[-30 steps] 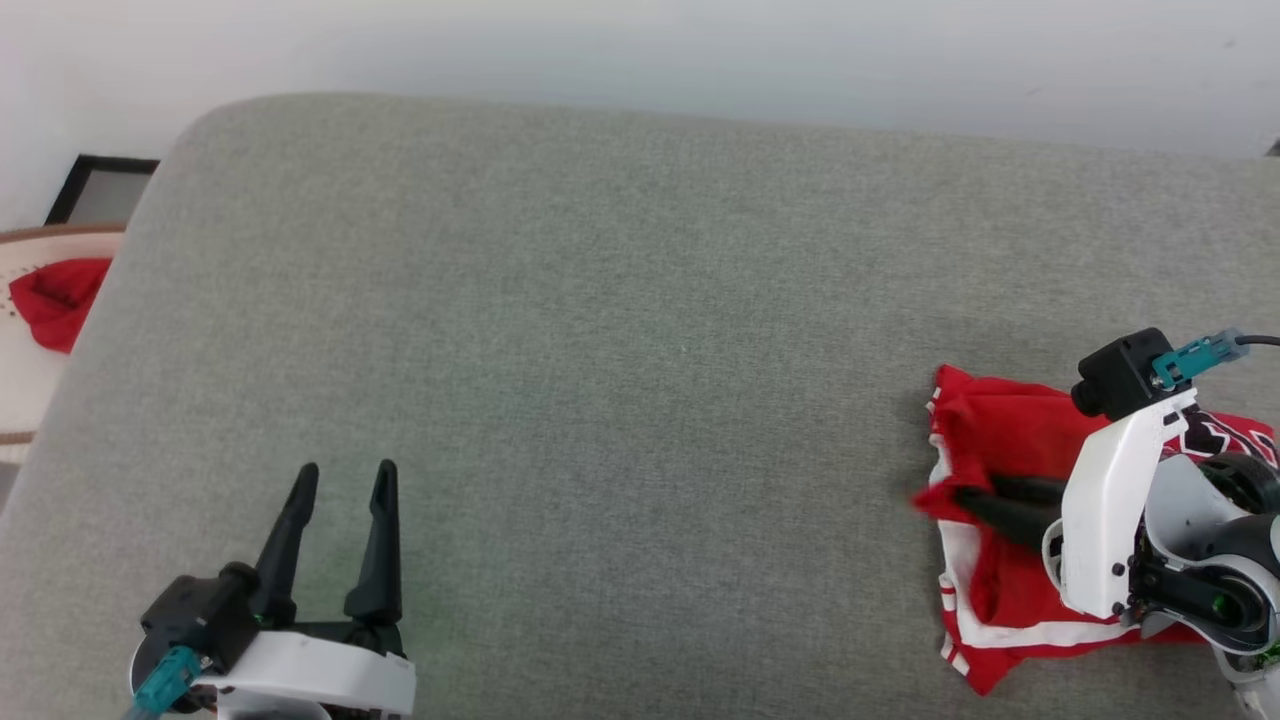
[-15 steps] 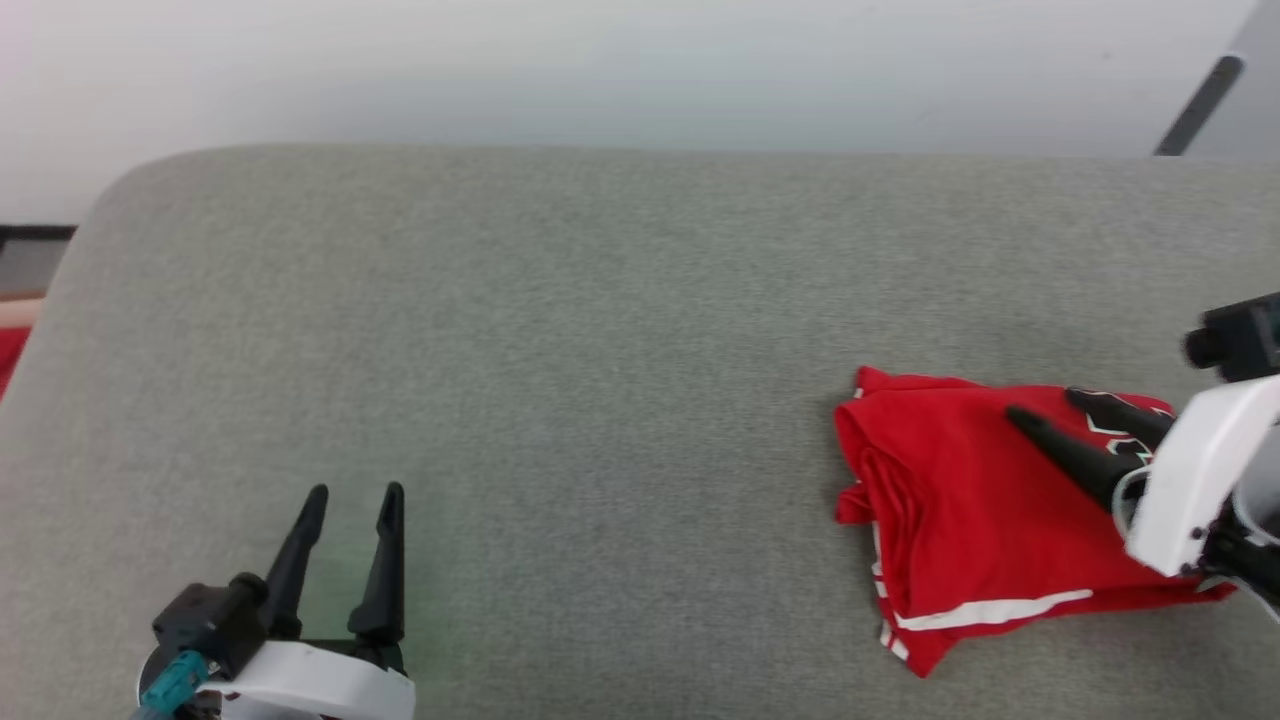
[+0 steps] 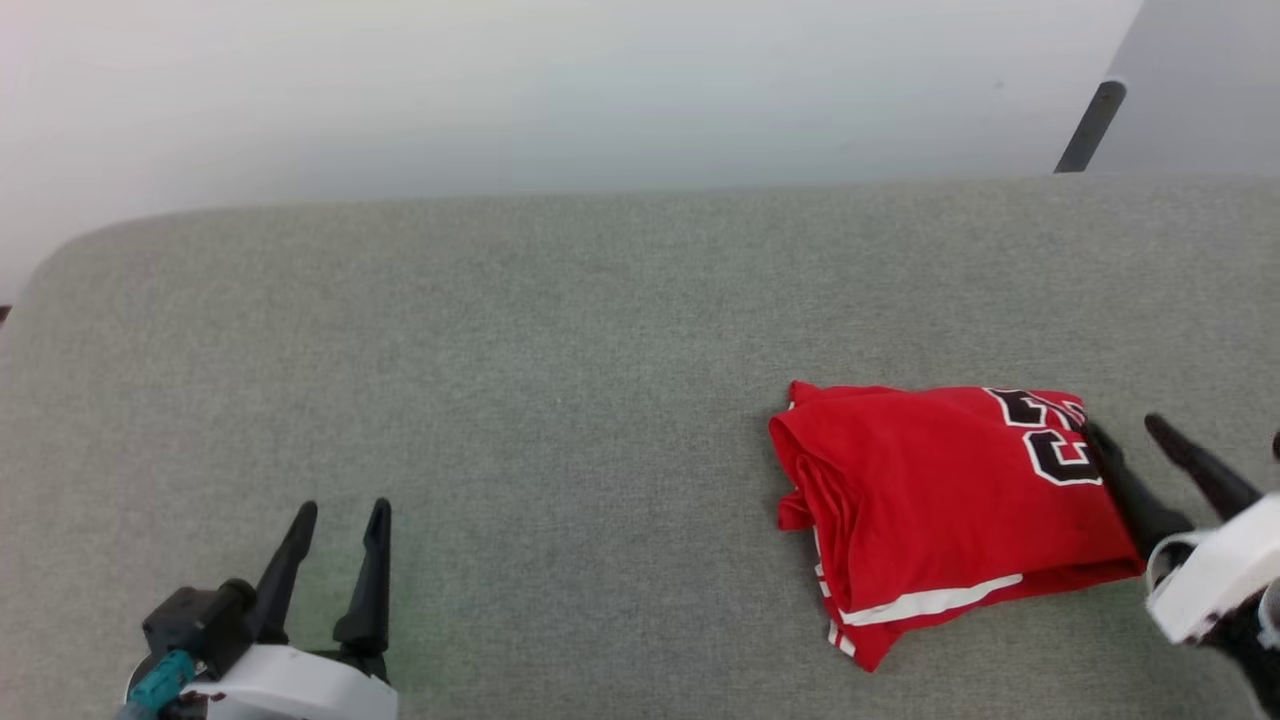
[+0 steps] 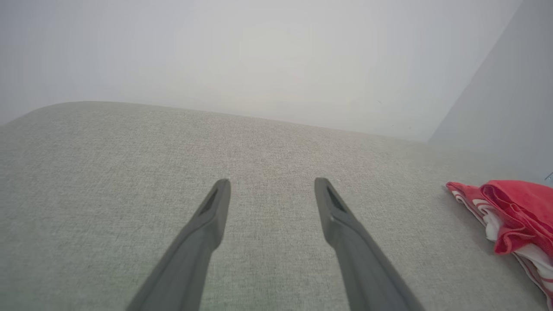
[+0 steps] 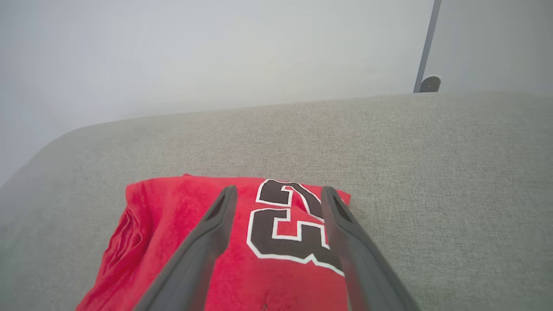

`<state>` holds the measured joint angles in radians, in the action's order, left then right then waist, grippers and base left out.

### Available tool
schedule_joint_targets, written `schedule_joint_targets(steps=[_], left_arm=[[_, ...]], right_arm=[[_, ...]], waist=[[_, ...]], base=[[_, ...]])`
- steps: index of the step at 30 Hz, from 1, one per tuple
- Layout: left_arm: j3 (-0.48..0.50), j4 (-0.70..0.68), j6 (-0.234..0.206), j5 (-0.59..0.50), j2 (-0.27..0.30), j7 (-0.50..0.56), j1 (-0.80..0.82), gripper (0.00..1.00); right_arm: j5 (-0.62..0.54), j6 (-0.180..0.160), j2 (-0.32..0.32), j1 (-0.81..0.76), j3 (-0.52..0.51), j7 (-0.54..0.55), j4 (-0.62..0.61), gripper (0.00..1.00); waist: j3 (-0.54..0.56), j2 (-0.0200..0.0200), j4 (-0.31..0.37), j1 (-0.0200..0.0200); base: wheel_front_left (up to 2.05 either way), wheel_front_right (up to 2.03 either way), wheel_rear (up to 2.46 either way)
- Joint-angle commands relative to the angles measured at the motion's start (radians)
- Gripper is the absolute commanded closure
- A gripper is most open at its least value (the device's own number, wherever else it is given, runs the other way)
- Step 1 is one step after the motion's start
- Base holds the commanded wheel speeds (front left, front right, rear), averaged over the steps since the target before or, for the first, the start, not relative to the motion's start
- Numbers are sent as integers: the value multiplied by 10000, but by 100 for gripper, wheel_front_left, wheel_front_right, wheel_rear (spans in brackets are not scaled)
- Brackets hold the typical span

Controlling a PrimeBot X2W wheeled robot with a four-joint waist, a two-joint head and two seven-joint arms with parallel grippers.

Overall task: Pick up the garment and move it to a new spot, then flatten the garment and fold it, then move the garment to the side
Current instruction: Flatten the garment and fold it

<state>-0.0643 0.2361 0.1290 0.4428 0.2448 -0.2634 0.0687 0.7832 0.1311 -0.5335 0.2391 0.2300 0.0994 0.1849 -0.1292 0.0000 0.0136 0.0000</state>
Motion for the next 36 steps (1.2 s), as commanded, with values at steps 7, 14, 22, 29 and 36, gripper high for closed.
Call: schedule_joint_targets(steps=[7,14,22,29,36], left_arm=[[94,192,24,119,7,-7,-463,0],[402,33,24,7,-69,-7,-1250,0],[752,-572,24,-392,-215,-7,-2089,0],[1145,-1365,-76,-600,-356,-7,-2923,0],[1239,-1833,-147,-654,-417,-7,-3352,0]], right_arm=[[-350,-9,612,-1033,-278,-1340,266,0],[-1006,-9,1006,-1711,-805,-2192,78,0],[-1646,-9,1342,-2432,-1453,-2313,-384,0],[-2093,-9,1643,-3246,-2164,-1970,-1048,0],[-2459,-9,1954,-3582,-2605,-1852,-1740,0]], waist=[[702,0,-40,0],[1319,0,-143,0],[1660,0,-286,0],[1707,0,-299,0],[1636,0,-315,0]], base=[[0,0,0],[0,0,0],[0,0,0],[0,0,0],[0,0,0]])
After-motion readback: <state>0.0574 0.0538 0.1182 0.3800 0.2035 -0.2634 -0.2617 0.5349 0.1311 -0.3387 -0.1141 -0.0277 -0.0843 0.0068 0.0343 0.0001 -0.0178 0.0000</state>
